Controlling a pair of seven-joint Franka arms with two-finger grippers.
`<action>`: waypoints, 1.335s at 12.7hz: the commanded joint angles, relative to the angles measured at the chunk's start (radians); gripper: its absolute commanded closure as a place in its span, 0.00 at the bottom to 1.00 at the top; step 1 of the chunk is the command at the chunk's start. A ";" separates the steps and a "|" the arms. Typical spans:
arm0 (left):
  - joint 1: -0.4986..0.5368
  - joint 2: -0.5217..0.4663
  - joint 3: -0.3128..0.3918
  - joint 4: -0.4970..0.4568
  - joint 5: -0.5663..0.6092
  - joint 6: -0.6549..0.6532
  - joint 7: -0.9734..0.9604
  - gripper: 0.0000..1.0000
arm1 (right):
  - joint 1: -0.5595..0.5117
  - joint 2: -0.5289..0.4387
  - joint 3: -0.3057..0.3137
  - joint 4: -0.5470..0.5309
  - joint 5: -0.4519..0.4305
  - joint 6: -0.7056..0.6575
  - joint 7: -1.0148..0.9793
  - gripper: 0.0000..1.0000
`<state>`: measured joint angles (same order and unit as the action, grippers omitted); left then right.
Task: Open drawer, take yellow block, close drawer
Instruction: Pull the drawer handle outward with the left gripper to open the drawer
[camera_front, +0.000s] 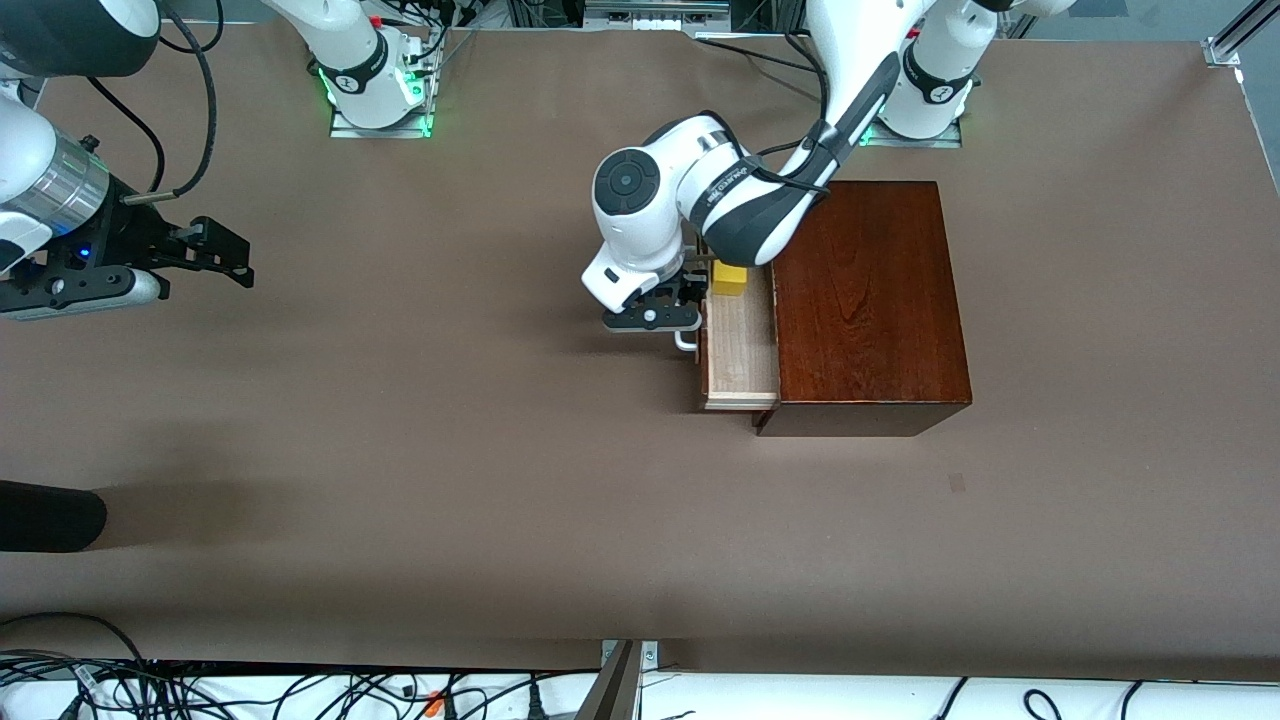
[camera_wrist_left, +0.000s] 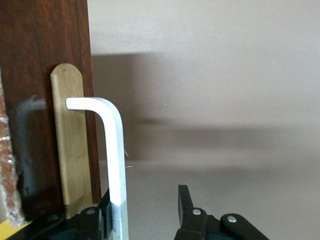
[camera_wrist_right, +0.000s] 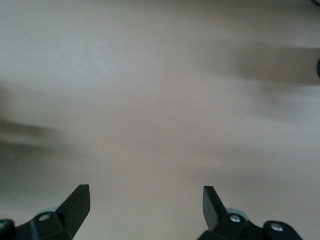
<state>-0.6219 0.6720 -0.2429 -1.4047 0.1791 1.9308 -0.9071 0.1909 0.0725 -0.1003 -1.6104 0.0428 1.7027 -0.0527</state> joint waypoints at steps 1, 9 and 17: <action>-0.035 0.098 -0.032 0.096 -0.158 0.143 -0.073 0.46 | -0.001 0.006 -0.001 0.017 0.017 -0.005 0.008 0.00; -0.055 0.115 -0.032 0.093 -0.158 0.223 -0.079 0.35 | -0.001 0.006 -0.001 0.017 0.017 -0.005 0.008 0.00; -0.007 0.000 -0.010 0.156 -0.144 -0.085 -0.014 0.00 | 0.001 0.004 -0.001 0.017 0.017 -0.006 0.007 0.00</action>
<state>-0.6572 0.7247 -0.2599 -1.2867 0.0557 1.9624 -0.9645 0.1908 0.0725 -0.1008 -1.6104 0.0428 1.7027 -0.0526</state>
